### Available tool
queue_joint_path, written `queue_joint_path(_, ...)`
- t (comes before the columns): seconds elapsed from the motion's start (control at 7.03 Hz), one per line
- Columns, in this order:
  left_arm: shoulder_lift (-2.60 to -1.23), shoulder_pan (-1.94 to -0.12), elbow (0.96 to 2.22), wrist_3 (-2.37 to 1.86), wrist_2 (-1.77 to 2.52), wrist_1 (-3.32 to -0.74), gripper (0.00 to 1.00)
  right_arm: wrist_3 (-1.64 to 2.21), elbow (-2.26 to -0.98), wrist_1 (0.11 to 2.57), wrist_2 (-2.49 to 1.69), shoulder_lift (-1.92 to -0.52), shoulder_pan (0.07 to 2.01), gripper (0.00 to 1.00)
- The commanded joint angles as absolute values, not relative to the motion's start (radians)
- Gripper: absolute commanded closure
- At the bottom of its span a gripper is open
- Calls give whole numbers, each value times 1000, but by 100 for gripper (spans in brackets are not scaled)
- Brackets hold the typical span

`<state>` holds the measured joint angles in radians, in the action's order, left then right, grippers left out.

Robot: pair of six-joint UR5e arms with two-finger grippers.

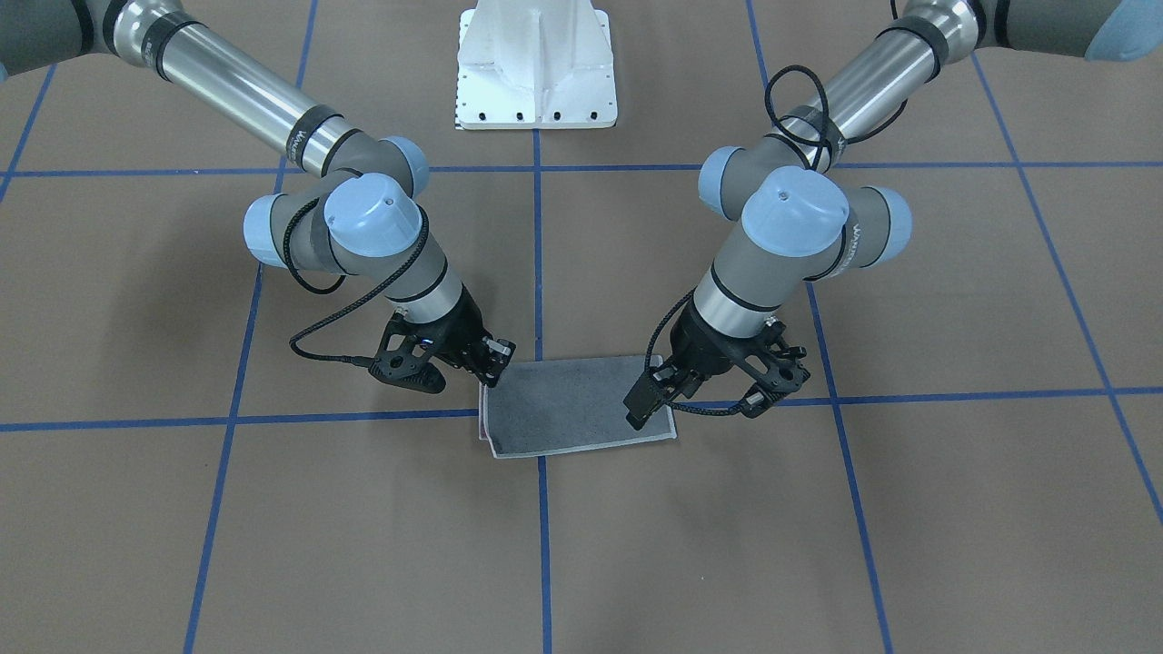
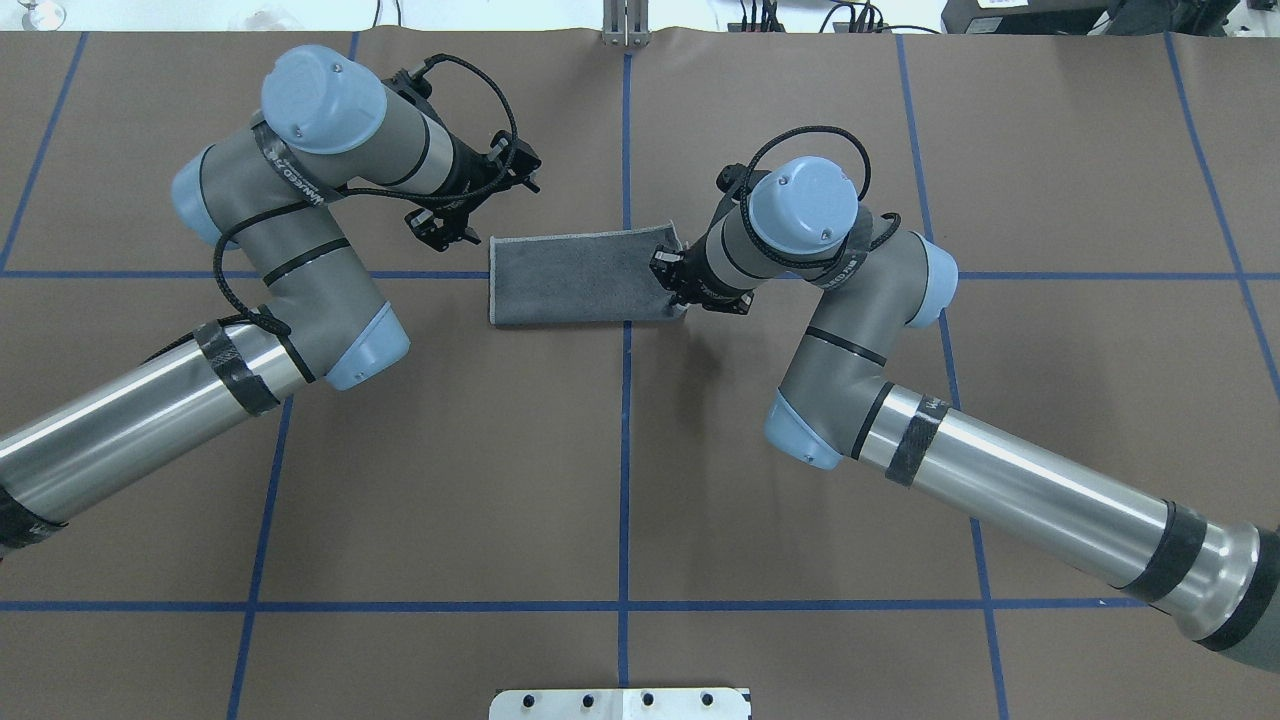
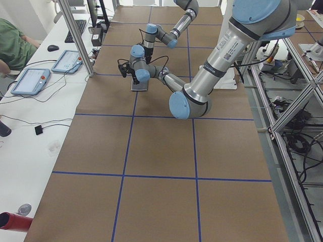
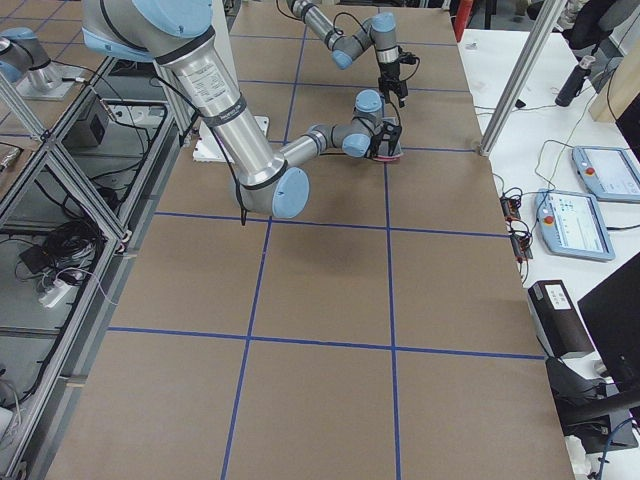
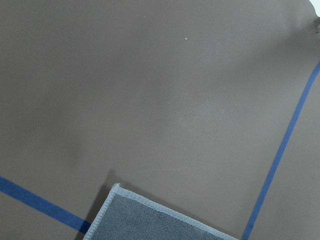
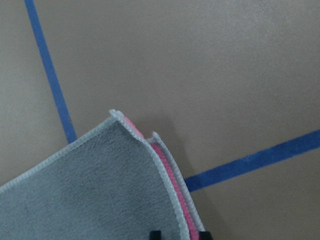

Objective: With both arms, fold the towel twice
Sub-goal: 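Grasp the folded strip's end with the right gripper while the left arm withdraws, then lift the strip end with the right gripper and fold it toward the robot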

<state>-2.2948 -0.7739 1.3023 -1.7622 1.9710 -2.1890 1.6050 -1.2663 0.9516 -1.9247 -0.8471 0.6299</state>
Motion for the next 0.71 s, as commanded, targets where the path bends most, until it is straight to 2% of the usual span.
queue_joint_path(0.0, -2295, -790, 1302, -1761, 1993, -2189, 1, 1589, -1360, 951, -1980, -885, 635, 100)
queue_joint_path(0.14, -2295, -796, 1302, -1761, 1999, -2189, 1, 1588, -1427, 948, -1997, -911, 635, 100)
queue_joint_path(0.57, -2290, -815, 1304, -1761, 2022, -2189, 1, 1563, -1489, 945, -1984, -905, 551, 100)
